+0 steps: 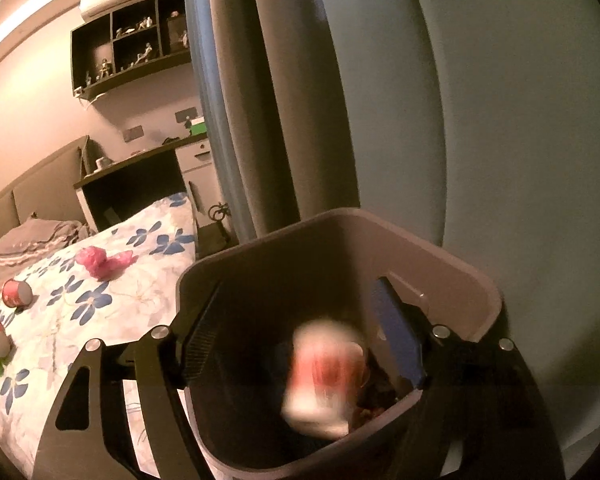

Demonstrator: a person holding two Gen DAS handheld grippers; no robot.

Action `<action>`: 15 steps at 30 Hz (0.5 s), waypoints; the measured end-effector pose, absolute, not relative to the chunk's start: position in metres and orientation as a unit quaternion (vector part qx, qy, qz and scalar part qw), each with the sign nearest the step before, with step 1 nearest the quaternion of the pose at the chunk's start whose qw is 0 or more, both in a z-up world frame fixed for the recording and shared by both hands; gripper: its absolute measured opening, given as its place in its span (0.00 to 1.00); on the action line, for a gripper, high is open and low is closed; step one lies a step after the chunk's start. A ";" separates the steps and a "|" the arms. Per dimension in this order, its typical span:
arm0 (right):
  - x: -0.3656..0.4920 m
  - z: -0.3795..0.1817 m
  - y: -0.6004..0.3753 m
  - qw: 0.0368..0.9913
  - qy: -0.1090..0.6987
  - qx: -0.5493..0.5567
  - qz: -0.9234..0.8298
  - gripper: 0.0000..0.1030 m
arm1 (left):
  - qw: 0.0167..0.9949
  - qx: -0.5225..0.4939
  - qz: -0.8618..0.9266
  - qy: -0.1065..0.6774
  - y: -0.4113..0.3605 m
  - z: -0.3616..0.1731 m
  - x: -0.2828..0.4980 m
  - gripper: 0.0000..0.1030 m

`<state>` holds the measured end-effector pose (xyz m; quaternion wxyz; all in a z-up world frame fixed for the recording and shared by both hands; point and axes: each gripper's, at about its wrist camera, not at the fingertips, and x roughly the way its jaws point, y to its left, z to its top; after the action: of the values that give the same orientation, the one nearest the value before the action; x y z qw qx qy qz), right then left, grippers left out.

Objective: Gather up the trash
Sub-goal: 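Open the left tool then the right tool to drop net and cup into bin, then move both open tools back over the bed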

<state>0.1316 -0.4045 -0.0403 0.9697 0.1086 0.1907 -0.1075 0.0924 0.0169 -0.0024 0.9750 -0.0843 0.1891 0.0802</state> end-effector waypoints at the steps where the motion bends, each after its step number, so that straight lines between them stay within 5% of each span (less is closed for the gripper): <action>1: 0.128 -0.036 -0.402 0.971 0.185 0.107 -0.108 0.72 | 0.974 -0.087 0.090 0.191 0.025 -0.004 0.091 0.89; 15: 0.113 0.000 -0.280 0.986 0.144 0.064 0.049 0.80 | 0.961 -0.120 0.151 0.201 0.079 -0.016 0.077 0.89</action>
<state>0.1133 -0.2800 0.0004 0.9864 0.0637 0.1435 0.0489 0.0765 0.0794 -0.0156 0.9605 -0.1198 0.2008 0.1508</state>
